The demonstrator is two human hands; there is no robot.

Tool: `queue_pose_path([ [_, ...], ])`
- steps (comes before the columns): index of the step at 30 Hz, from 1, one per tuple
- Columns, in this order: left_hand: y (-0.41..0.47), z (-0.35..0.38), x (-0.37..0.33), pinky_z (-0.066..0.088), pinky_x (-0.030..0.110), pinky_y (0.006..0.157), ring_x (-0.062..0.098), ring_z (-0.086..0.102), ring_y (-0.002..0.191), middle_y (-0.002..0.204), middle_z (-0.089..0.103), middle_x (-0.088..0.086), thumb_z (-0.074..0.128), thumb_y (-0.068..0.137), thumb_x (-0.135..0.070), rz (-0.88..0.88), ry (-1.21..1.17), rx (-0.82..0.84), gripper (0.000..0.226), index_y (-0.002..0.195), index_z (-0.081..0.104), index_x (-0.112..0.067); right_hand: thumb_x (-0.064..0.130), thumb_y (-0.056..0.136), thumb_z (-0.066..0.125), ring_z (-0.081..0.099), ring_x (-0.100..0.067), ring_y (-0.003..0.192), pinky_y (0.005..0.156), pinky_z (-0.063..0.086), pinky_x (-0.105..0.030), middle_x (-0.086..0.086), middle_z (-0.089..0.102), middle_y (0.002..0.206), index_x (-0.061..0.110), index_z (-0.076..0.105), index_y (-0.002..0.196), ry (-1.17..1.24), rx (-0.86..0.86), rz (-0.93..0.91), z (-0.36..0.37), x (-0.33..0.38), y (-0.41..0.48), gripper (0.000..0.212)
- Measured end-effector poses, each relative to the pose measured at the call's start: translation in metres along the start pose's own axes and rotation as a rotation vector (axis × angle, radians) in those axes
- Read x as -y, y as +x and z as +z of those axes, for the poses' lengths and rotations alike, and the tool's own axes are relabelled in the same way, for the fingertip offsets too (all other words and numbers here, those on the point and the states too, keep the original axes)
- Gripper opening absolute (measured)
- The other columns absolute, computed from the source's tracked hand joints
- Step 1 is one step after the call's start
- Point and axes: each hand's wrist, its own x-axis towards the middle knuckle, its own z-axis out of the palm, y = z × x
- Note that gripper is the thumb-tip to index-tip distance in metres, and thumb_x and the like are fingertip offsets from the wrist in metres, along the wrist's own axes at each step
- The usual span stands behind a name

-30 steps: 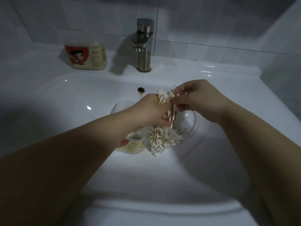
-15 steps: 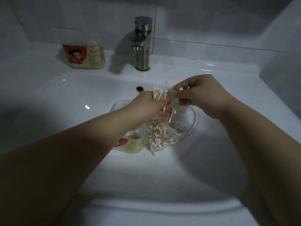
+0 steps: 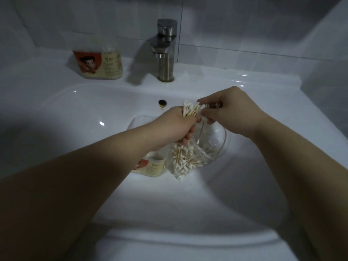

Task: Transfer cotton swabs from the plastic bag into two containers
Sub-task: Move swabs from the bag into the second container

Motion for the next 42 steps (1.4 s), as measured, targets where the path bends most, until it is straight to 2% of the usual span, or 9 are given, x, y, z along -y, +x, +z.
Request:
queue_pose_path([
  [6, 0.003, 0.0, 0.003, 0.032, 0.021, 0.043, 0.008, 0.035, 0.045, 0.052, 0.039, -0.011, 0.047, 0.106, -0.023, 0.011, -0.002, 0.025, 0.021, 0.092, 0.06, -0.015, 0.018, 0.09, 0.072, 0.066, 0.009, 0.067, 0.065, 0.04, 0.002, 0.018, 0.068, 0.069, 0.023, 0.073, 0.123, -0.103, 0.045, -0.035, 0.002, 0.004, -0.001, 0.034],
  [12, 0.008, -0.004, 0.002, 0.05, 0.026, 0.052, 0.012, 0.057, 0.054, 0.054, 0.058, -0.007, 0.05, 0.105, -0.049, 0.044, -0.022, -0.144, 0.042, 0.078, 0.06, -0.017, 0.016, 0.09, 0.075, 0.072, -0.002, 0.065, 0.072, 0.053, -0.015, 0.004, 0.074, 0.069, 0.016, 0.074, 0.119, 0.151, -0.094, 0.037, -0.003, -0.001, 0.001, 0.029],
  [15, 0.007, -0.004, 0.002, 0.059, 0.03, 0.067, 0.016, 0.075, 0.078, 0.077, 0.076, -0.001, 0.061, 0.101, -0.042, 0.079, -0.08, -0.091, 0.031, 0.092, 0.073, -0.015, 0.007, 0.088, 0.075, 0.073, -0.01, 0.064, 0.065, 0.055, -0.015, -0.005, 0.074, 0.078, 0.006, 0.073, 0.12, 0.331, -0.089, 0.071, -0.003, 0.002, 0.0, 0.032],
  [18, 0.002, -0.001, 0.002, 0.061, 0.029, 0.068, 0.019, 0.077, 0.083, 0.088, 0.078, 0.005, 0.071, 0.097, -0.022, 0.097, -0.17, 0.018, 0.014, 0.084, 0.075, -0.02, 0.006, 0.087, 0.076, 0.073, -0.012, 0.072, 0.071, 0.059, -0.019, -0.011, 0.076, 0.092, 0.007, 0.074, 0.119, 0.368, -0.074, 0.086, 0.003, 0.006, -0.001, 0.032],
  [21, 0.0, 0.0, 0.003, 0.062, 0.027, 0.067, 0.017, 0.075, 0.076, 0.083, 0.077, 0.009, 0.068, 0.097, -0.008, 0.104, -0.204, 0.079, 0.043, 0.057, 0.068, -0.025, 0.003, 0.086, 0.076, 0.072, -0.013, 0.068, 0.067, 0.06, -0.021, -0.013, 0.076, 0.085, 0.002, 0.073, 0.118, 0.406, -0.052, 0.12, 0.006, 0.006, -0.001, 0.032],
  [28, 0.003, -0.004, 0.005, 0.056, 0.024, 0.058, 0.01, 0.065, 0.061, 0.082, 0.075, 0.007, 0.054, 0.103, -0.004, 0.057, -0.079, 0.011, 0.015, 0.097, 0.059, -0.017, -0.008, 0.091, 0.067, 0.07, -0.019, 0.063, 0.065, 0.06, -0.022, -0.018, 0.075, 0.08, -0.009, 0.069, 0.113, 0.531, 0.028, 0.265, 0.004, -0.001, -0.001, 0.022],
  [31, 0.005, -0.005, 0.004, 0.048, 0.022, 0.053, 0.009, 0.055, 0.056, 0.069, 0.068, -0.005, 0.046, 0.103, -0.006, 0.04, 0.028, -0.041, 0.023, 0.093, 0.063, -0.019, -0.003, 0.095, 0.064, 0.07, -0.023, 0.067, 0.062, 0.06, -0.024, -0.024, 0.074, 0.091, -0.008, 0.068, 0.116, 0.553, 0.028, 0.265, 0.005, 0.002, -0.001, 0.022],
  [35, 0.006, -0.005, 0.002, 0.039, 0.024, 0.051, 0.009, 0.046, 0.051, 0.065, 0.053, -0.005, 0.049, 0.104, -0.018, 0.009, 0.007, -0.09, 0.02, 0.092, 0.065, -0.022, 0.008, 0.101, 0.054, 0.069, -0.01, 0.07, 0.054, 0.052, -0.025, -0.009, 0.077, 0.091, 0.005, 0.069, 0.115, 0.444, 0.019, 0.195, 0.004, 0.006, -0.002, 0.02],
  [42, 0.003, -0.002, -0.002, 0.06, 0.027, 0.06, 0.016, 0.072, 0.068, 0.083, 0.071, 0.007, 0.046, 0.109, -0.026, -0.015, -0.252, -0.107, 0.025, 0.098, 0.064, -0.012, 0.022, 0.106, 0.048, 0.069, -0.024, 0.095, 0.052, 0.049, -0.024, 0.001, 0.075, 0.109, 0.023, 0.066, 0.107, 0.405, 0.045, 0.173, 0.003, 0.013, -0.006, 0.018],
])
